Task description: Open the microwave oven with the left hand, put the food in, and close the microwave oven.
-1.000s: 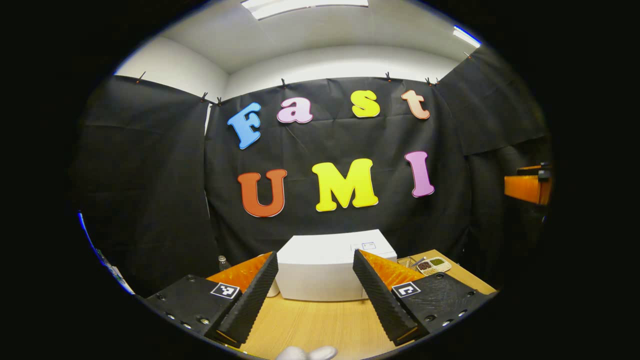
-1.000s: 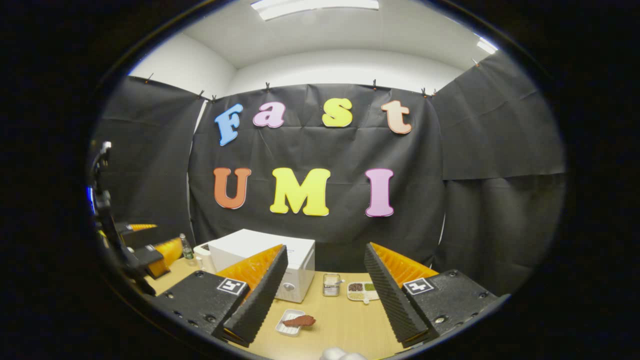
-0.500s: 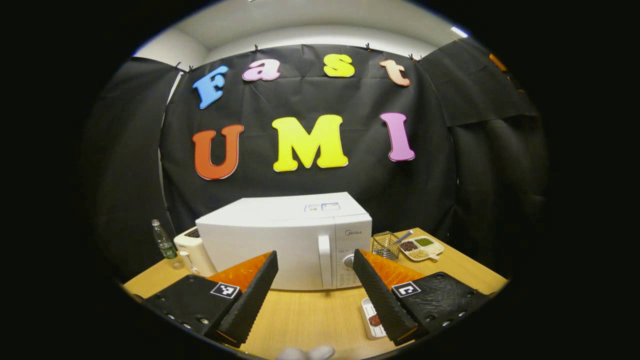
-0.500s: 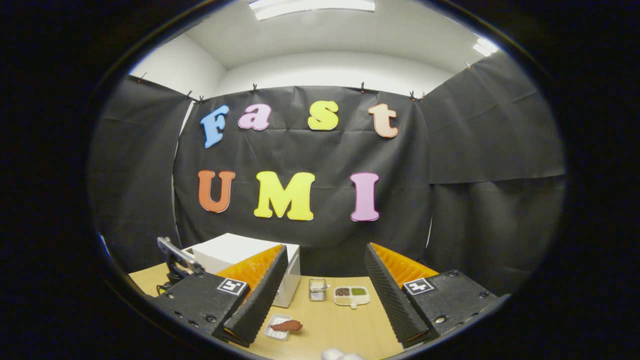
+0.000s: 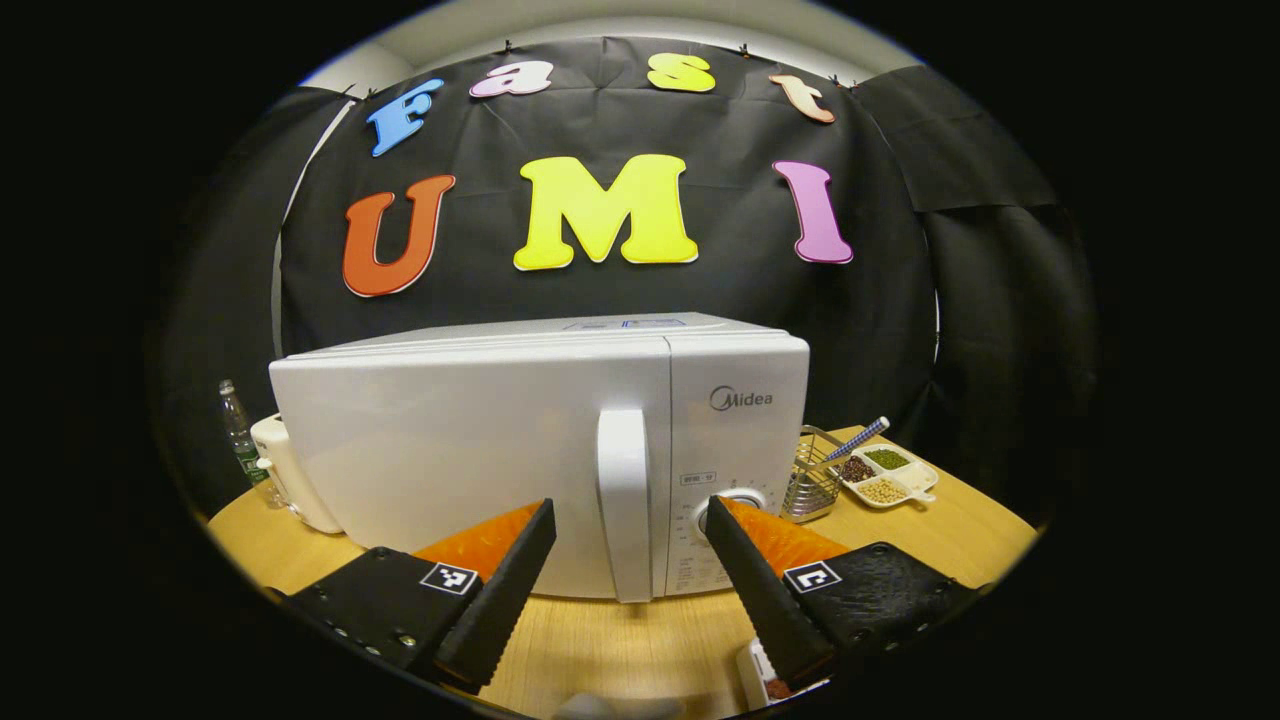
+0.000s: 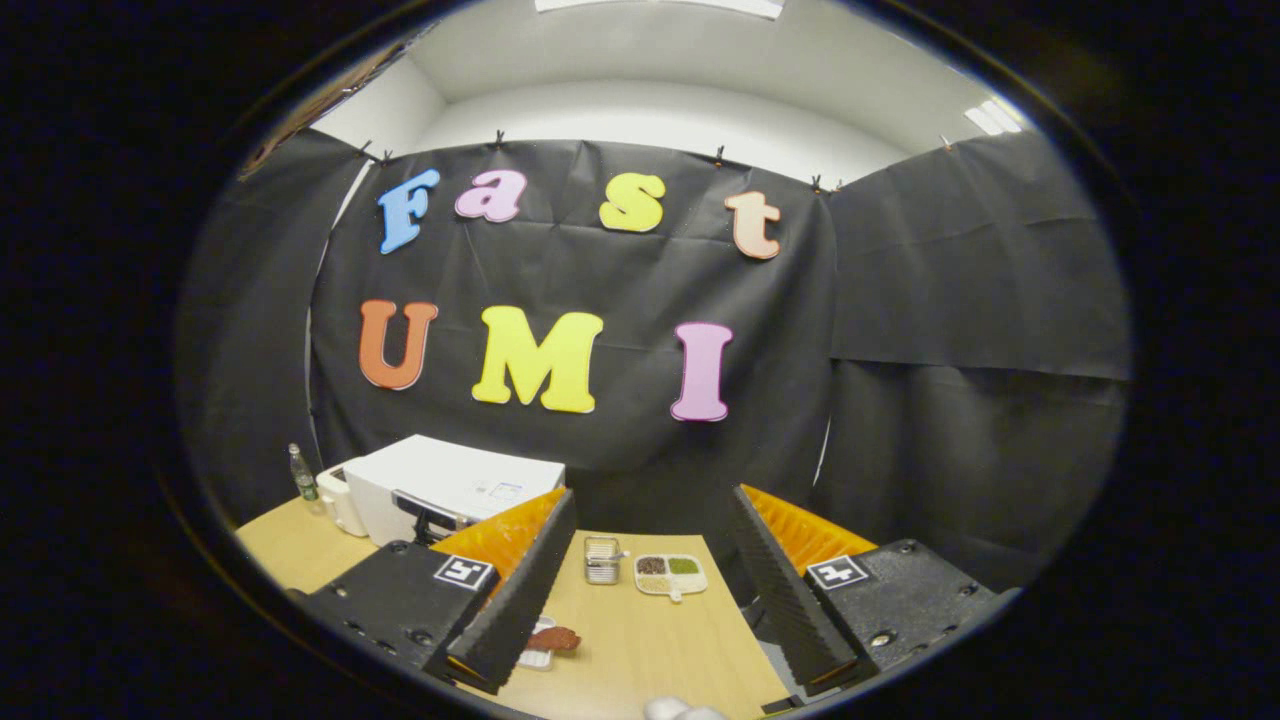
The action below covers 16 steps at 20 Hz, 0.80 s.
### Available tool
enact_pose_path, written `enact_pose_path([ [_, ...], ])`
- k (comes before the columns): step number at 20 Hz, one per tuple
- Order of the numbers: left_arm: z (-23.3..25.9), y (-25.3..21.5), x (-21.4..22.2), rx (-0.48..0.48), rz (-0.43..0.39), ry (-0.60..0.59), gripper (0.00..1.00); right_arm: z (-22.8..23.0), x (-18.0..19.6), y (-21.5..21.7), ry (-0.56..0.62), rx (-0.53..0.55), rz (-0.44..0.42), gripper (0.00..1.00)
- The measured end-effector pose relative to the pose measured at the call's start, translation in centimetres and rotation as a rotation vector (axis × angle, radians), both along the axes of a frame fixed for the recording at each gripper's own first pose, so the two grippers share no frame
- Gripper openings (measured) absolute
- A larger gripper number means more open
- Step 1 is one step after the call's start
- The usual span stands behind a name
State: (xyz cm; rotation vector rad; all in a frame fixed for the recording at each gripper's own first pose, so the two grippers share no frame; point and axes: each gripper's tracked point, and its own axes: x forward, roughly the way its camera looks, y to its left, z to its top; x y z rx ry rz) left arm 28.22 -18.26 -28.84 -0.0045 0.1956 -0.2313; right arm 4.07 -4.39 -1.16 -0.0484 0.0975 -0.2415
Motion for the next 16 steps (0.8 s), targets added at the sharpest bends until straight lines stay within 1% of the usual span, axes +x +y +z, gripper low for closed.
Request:
enact_pose_path([
  [1, -0.4, -0.2, 0.2, -0.01, -0.005, 0.008, 0.95, -0.5, 0.2, 0.3, 0.011, 0.0, 0.001, 0.92],
  [2, -0.6, -0.3, 0.1, -0.009, -0.009, 0.018, 0.88, -0.7, 0.5, 0.6, 0.019, 0.003, 0.003, 0.92],
  [3, -0.4, 0.0, 0.4, -0.003, -0.001, 0.008, 0.93, -0.9, 0.7, 0.8, 0.023, 0.008, 0.004, 0.92],
  [5, -0.2, 0.0, 1.1, -0.012, -0.007, -0.009, 0.8, -1.3, 1.1, 1.0, 0.033, 0.021, 0.004, 0.93],
  [6, -0.3, 0.1, 1.4, -0.01, 0.006, -0.011, 0.77, -1.4, 1.3, 1.1, 0.037, 0.027, 0.004, 0.92],
  [7, -0.3, 0.2, 1.2, -0.022, -0.002, -0.005, 0.67, -1.3, 1.5, 1.2, 0.038, 0.031, 0.004, 0.92],
  [8, -0.6, -0.5, 1.2, -0.042, -0.03, 0.007, 0.42, -1.4, 1.7, 1.3, 0.041, 0.03, 0.004, 0.92],
  [9, -0.9, -0.9, 1.2, -0.042, -0.033, 0.018, 0.29, -1.4, 1.7, 1.4, 0.043, 0.028, 0.008, 0.92],
  [10, -0.7, -0.6, 0.9, -0.039, -0.03, 0.02, 0.28, -1.3, 1.8, 1.6, 0.043, 0.027, 0.012, 0.92],
  [12, -0.7, -0.4, 0.8, -0.042, -0.029, 0.025, 0.21, -1.3, 1.9, 1.8, 0.047, 0.028, 0.019, 0.92],
  [14, -0.8, -0.3, 0.8, -0.029, -0.029, 0.02, 0.02, -1.0, 1.9, 2.1, 0.044, 0.028, 0.023, 0.93],
  [15, -0.7, -0.4, 0.9, -0.03, -0.037, 0.017, 0.09, -1.0, 1.9, 2.3, 0.045, 0.024, 0.027, 0.92],
  [16, -0.8, -0.5, 0.7, -0.032, -0.046, 0.022, 0.09, -1.0, 1.8, 2.4, 0.046, 0.017, 0.031, 0.92],
])
